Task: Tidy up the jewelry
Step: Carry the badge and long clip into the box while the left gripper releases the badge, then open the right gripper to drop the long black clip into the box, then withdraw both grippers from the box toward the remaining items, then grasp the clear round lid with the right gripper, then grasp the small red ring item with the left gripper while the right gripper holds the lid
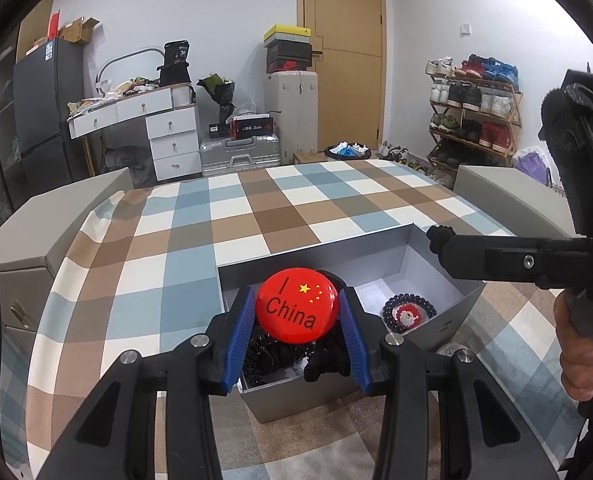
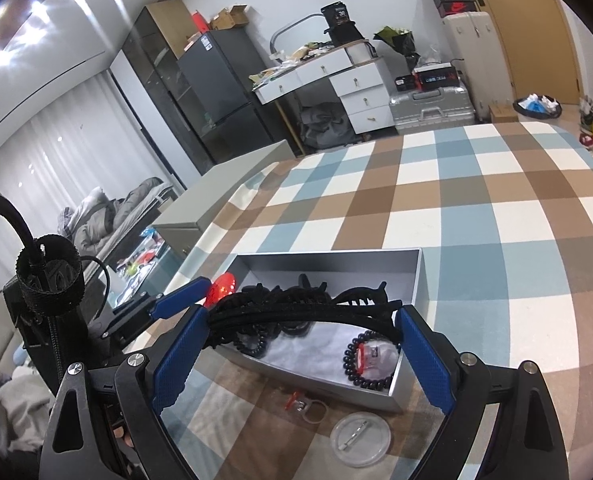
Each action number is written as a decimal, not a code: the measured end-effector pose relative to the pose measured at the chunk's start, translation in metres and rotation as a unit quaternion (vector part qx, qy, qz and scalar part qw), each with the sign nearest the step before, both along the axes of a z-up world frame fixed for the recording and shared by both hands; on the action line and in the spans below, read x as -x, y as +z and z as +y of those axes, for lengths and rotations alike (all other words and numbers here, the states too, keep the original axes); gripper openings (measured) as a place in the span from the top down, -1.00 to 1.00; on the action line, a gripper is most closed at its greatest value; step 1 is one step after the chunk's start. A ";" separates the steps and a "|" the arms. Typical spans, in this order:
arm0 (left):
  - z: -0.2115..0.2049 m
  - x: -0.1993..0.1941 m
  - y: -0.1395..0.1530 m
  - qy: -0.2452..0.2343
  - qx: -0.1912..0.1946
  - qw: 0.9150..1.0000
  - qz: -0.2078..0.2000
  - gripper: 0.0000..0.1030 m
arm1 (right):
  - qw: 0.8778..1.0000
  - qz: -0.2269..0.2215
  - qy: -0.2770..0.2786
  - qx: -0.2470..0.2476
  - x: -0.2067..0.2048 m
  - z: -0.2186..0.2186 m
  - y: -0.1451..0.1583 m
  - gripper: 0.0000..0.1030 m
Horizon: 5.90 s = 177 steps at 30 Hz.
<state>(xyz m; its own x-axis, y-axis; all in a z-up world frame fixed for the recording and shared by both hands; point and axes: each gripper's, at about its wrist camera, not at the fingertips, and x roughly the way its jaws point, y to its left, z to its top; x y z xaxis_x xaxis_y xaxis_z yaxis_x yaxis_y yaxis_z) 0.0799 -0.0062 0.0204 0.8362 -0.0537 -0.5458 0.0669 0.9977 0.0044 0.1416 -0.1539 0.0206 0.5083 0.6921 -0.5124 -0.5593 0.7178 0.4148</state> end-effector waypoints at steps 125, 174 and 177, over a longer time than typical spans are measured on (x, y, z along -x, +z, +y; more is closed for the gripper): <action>-0.015 0.027 -0.043 -0.039 -0.007 0.988 0.148 -0.97 | 0.956 0.015 0.025 0.293 0.017 0.002 -0.058 -0.37; -0.060 0.003 -0.041 -0.092 -0.016 0.982 0.166 -0.04 | 0.967 -0.047 0.046 0.246 0.039 -0.020 -0.017 0.20; -0.062 0.002 -0.041 -0.092 -0.016 0.982 0.165 0.28 | 0.967 -0.048 0.043 0.246 0.040 -0.022 -0.016 0.20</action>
